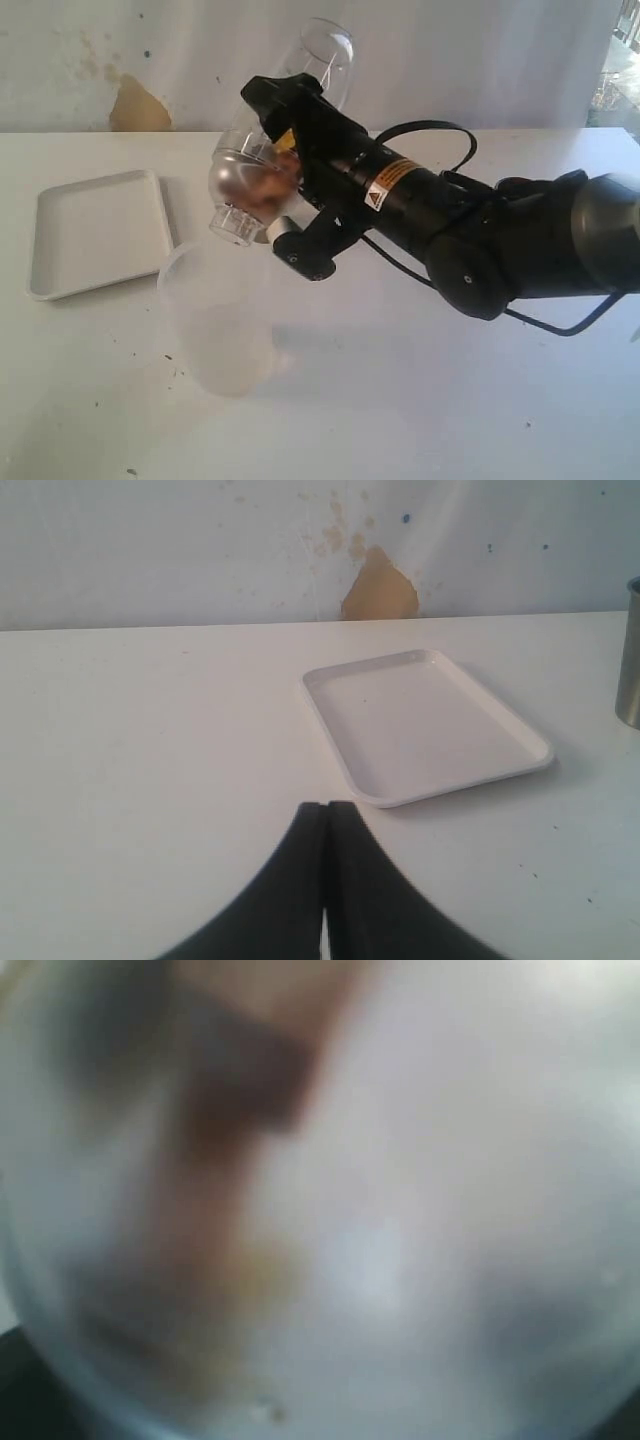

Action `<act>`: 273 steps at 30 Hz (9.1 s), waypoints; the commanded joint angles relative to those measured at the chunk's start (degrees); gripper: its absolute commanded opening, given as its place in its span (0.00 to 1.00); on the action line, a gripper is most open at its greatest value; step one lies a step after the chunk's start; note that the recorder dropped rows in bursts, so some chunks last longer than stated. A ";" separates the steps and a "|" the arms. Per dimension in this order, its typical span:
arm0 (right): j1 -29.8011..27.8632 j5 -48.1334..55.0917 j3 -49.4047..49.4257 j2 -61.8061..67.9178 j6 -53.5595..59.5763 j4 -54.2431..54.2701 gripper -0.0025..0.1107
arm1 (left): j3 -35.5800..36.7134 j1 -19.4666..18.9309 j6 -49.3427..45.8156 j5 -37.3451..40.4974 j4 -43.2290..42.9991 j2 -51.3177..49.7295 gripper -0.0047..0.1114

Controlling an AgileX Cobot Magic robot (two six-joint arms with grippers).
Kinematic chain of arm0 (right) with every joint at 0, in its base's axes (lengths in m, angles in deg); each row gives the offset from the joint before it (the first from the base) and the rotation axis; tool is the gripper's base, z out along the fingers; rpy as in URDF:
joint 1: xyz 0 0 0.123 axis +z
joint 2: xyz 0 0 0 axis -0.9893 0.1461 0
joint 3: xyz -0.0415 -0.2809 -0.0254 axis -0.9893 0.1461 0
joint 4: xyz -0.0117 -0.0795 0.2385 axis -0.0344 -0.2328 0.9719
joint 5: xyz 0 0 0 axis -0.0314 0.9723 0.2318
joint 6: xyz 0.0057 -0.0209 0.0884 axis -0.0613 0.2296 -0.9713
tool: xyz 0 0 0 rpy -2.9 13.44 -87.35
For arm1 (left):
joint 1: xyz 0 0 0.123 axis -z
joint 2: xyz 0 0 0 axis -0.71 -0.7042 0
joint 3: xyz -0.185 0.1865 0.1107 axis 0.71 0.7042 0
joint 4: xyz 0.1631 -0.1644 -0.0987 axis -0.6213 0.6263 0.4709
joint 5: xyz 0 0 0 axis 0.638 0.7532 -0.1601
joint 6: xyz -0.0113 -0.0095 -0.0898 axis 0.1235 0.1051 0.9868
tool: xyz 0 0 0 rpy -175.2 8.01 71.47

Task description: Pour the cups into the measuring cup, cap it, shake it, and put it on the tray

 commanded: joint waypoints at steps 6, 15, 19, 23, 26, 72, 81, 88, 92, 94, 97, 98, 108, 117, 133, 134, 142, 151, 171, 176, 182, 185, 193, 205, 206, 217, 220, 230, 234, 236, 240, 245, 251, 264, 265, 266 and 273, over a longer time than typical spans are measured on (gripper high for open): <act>-0.09 -3.25 0.04 -0.74 -4.95 1.05 0.02 | 0.27 -0.01 0.12 -0.33 0.28 0.24 0.04; -0.09 -12.38 0.04 -0.74 -30.33 11.93 0.02 | 0.27 -0.01 0.12 -0.33 0.28 0.24 0.04; -2.25 -11.55 -1.32 -1.49 -66.45 27.12 0.02 | 0.27 -0.01 0.12 -0.33 0.28 0.24 0.04; -9.02 7.63 -5.10 -1.15 -99.14 15.29 0.02 | 0.27 -0.01 0.12 -0.33 0.28 0.24 0.04; -13.81 16.68 -8.97 -0.06 -120.21 -2.26 0.02 | 0.27 -0.01 0.12 -0.33 0.28 0.24 0.04; -17.29 21.75 -18.22 19.93 -132.82 -18.02 0.77 | 0.27 -0.01 0.12 -0.33 0.28 0.24 0.04; -17.29 24.12 -18.10 18.04 -133.12 -18.02 0.79 | 0.27 -0.01 0.12 -0.33 0.28 0.24 0.04; -17.29 24.60 -18.10 17.91 -132.33 -17.87 0.79 | 0.27 -0.01 0.12 -0.33 0.28 0.24 0.04; -17.29 24.16 -18.10 17.91 -124.07 -18.01 0.80 | 0.27 -0.01 0.12 -0.33 0.28 0.24 0.04; -17.17 24.16 -17.99 17.91 -124.13 -17.91 0.82 | 0.27 -0.01 0.12 -0.33 0.28 0.24 0.04; -17.17 27.85 -17.99 17.16 -131.57 -17.54 0.86 | 0.27 -0.01 0.12 -0.33 0.28 0.24 0.04; -17.17 28.13 -17.99 17.19 -131.04 -17.54 0.87 | 0.27 -0.01 0.12 -0.33 0.28 0.24 0.04; -17.17 32.72 -17.90 13.29 -129.40 -17.54 0.93 | 0.27 -0.01 0.12 -0.33 0.28 0.24 0.04; -16.95 39.51 -17.61 8.55 -129.55 -17.54 0.93 | 0.27 -0.01 0.12 -0.33 0.28 0.24 0.04; -15.33 41.05 -11.14 -4.32 -132.93 -17.54 0.93 | 0.27 -0.01 0.12 -0.33 0.28 0.24 0.04; -15.33 42.26 -11.13 -5.72 -132.93 -17.54 0.93 | 0.27 -0.01 0.12 -0.33 0.28 0.24 0.04; -15.33 54.81 -11.13 -16.64 -134.22 -13.84 0.93 | 0.27 -0.01 0.12 -0.33 0.28 0.24 0.04; -15.33 71.50 -8.39 -36.05 -126.15 1.83 0.02 | 0.27 -0.01 0.12 -0.33 0.28 0.24 0.04; -15.33 85.16 -0.94 -68.29 -125.08 6.31 0.03 | 0.27 -0.01 0.12 -0.33 0.28 0.24 0.04; -15.33 85.16 -0.94 -74.57 -125.08 6.31 0.03 | 0.27 -0.01 0.12 -0.33 0.28 0.24 0.04; -15.44 82.79 1.30 -76.98 -125.08 6.44 0.03 | 0.27 -0.01 0.12 -0.33 0.28 0.24 0.04; -15.44 75.18 5.68 -80.92 -125.08 6.44 0.03 | 0.27 -0.01 0.12 -0.33 0.28 0.24 0.04; -15.65 56.24 16.34 -91.21 -125.08 6.32 0.03 | 0.27 -0.01 0.12 -0.33 0.28 0.24 0.04; -25.08 51.32 27.82 -100.26 -125.08 6.32 0.03 | 0.27 -0.01 0.12 -0.33 0.28 0.24 0.04; -26.20 51.03 28.29 -100.26 -125.08 6.32 0.03 | 0.27 -0.01 0.12 -0.33 0.28 0.24 0.04; -31.34 53.47 34.55 -100.26 -120.01 5.58 0.03 | 0.27 -0.01 0.12 -0.33 0.28 0.24 0.04; -31.43 55.23 36.89 -100.26 -120.01 4.69 0.03 | 0.27 -0.01 0.12 -0.33 0.28 0.24 0.04; -31.43 56.63 47.67 -100.26 -120.01 3.67 0.03 | 0.27 -0.01 0.12 -0.33 0.28 0.24 0.04; -31.43 56.63 50.65 -100.26 -120.01 3.28 0.03 | 0.27 -0.01 0.12 -0.33 0.28 0.24 0.04; -31.43 60.68 50.65 -100.26 -120.01 2.64 0.03 | 0.27 -0.01 0.12 -0.33 0.28 0.24 0.04; -31.43 63.59 50.65 -100.26 -120.01 2.01 0.03 | 0.27 -0.01 0.12 -0.33 0.28 0.24 0.04; -31.43 65.72 50.65 -100.26 -120.01 1.44 0.03 | 0.27 -0.01 0.12 -0.33 0.28 0.24 0.04; -31.43 65.72 50.65 -100.26 -120.15 1.44 0.03 | 0.27 -0.01 0.12 -0.33 0.28 0.24 0.04; -31.43 65.72 50.65 -100.26 -120.15 1.27 0.03 | 0.27 -0.01 0.12 -0.33 0.28 0.24 0.04; -31.43 65.72 50.65 -100.26 -120.15 1.27 0.03 | 0.27 -0.01 0.12 -0.33 0.28 0.24 0.04; -31.43 65.72 50.65 -100.26 -120.15 1.27 0.03 | 0.27 -0.01 0.12 -0.33 0.28 0.24 0.04; -31.43 65.72 50.65 -100.26 -120.15 1.27 0.03 | 0.27 -0.01 0.12 -0.33 0.28 0.24 0.04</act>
